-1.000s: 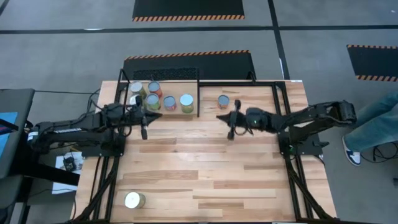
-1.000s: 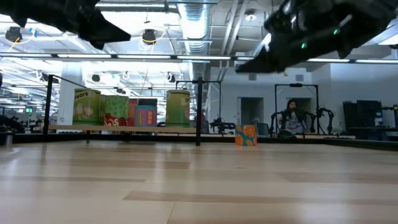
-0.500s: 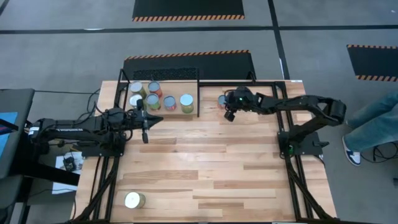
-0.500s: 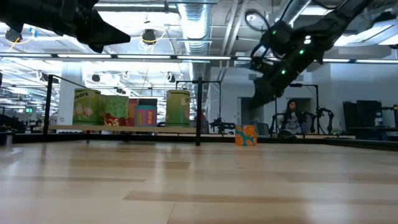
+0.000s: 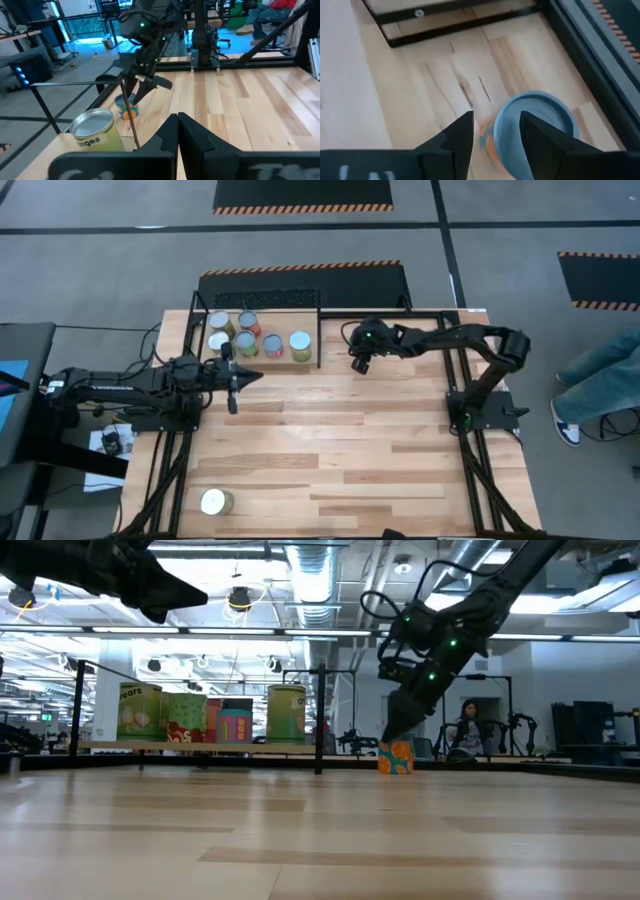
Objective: Pick and place cans onto a shelf
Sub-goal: Put the small canned oranges on the shelf
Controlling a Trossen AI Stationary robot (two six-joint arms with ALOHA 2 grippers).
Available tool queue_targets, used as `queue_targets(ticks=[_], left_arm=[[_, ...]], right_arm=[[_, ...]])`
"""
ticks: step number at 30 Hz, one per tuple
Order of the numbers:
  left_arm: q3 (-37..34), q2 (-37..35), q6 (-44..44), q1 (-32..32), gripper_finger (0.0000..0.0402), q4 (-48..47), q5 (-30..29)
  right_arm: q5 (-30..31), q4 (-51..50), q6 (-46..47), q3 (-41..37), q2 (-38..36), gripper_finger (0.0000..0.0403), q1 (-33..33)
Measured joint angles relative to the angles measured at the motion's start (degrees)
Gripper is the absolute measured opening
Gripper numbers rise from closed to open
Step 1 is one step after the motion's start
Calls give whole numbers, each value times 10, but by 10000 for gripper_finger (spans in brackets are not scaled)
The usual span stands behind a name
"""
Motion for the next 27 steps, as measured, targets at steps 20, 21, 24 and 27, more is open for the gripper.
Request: queue_targets(ticks=[20, 21, 24, 27], left_arm=[[0, 0, 1, -4, 0, 0, -15], [0, 0, 2, -4, 0, -1, -15], [0, 0, -1, -4, 0, -5, -21], [0, 0, -2, -4, 0, -18, -31]], right_arm=[[38, -79, 9, 13, -7, 11, 39], [36, -95, 10, 13, -17, 14, 47], [31, -159, 25, 13, -55, 24, 84], [2, -192, 56, 10, -85, 21, 140]])
